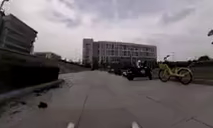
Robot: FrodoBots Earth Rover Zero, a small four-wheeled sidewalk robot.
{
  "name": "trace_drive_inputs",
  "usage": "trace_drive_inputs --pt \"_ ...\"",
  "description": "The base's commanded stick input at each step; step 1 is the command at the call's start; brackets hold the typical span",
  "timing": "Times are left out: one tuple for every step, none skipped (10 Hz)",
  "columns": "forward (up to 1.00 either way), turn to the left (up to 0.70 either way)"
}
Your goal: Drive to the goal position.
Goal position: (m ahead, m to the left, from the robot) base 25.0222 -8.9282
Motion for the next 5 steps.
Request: trace_drive_inputs --pt "0.7 0.0" --pt "0.7 0.0" --pt "0.7 0.0" --pt "0.7 0.0" --pt "0.7 0.0"
